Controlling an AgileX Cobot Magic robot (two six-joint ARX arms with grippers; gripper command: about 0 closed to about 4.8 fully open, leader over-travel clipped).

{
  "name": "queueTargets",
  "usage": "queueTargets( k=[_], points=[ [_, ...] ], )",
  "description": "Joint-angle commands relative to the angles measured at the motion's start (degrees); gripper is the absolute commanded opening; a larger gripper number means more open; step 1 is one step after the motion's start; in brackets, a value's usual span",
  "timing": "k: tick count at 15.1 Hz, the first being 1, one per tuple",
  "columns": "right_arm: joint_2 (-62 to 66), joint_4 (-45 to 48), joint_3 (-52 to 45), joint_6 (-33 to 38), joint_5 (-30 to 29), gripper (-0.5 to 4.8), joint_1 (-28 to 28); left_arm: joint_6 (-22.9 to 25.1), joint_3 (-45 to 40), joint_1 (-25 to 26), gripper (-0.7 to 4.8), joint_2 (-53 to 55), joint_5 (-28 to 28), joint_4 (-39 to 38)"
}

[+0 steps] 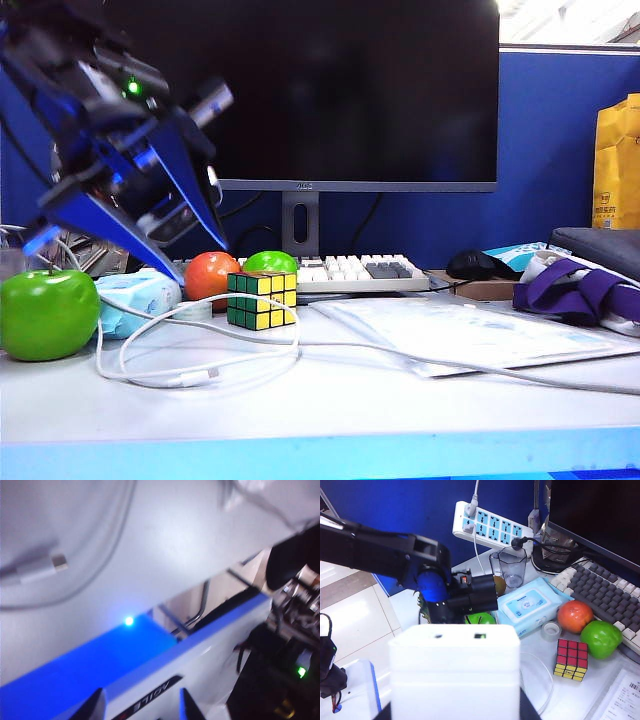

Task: Pick up the Type-C charging cable and the charging base, insert one end of the Type-C charger into the corresponding slot on the base, and finally place the plugged-in charger back on the table.

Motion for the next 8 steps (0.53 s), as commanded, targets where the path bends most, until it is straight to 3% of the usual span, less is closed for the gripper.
queueTargets(
  k=[1,4,8],
  points=[
    [-0.39,1.01,0.33,0.22,-0.44,-0.04,0.04,-7.8,-2.97,-0.07,1.97,-0.13,-0.04,6.23],
    [-0.37,1.03,0.33,0.22,-0.42,-0.04,0.04,-10.32,-3.32,-0.07,1.96,0.02,-4.68,7.45],
    [-0.37,1.03,0.33,0.22,-0.42,-0.04,0.04,-12.46,-3.37,-0.07,1.91,0.79,-5.05,9.18]
  ],
)
